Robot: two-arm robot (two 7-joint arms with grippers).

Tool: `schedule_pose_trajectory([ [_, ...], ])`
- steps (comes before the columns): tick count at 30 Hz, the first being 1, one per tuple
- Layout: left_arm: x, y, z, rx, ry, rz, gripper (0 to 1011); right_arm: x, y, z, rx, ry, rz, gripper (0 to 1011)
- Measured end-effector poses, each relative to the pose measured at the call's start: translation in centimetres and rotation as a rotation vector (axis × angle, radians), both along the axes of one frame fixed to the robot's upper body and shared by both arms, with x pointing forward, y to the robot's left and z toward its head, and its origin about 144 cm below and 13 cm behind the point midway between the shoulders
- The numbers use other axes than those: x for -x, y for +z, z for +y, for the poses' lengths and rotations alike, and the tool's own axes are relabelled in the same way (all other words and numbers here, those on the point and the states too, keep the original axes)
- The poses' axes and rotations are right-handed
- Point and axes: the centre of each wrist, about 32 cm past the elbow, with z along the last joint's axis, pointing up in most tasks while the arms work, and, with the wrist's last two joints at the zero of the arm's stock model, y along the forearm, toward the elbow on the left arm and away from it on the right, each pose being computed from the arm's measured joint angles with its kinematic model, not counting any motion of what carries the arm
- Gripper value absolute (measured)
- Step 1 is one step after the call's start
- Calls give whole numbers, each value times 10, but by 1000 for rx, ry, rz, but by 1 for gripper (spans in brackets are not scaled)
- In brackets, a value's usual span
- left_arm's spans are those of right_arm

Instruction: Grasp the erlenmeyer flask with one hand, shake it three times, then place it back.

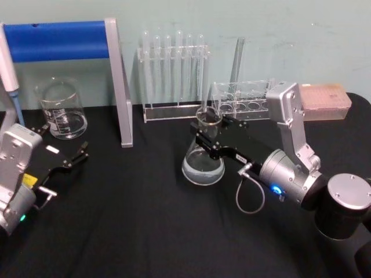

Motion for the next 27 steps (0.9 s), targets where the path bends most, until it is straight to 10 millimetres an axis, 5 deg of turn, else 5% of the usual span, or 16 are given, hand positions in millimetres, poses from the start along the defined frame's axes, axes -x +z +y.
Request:
schedule_pose_trajectory([
  [27,0,0,0,0,0,0,1001,-3,-23,3,3,9,32,449],
])
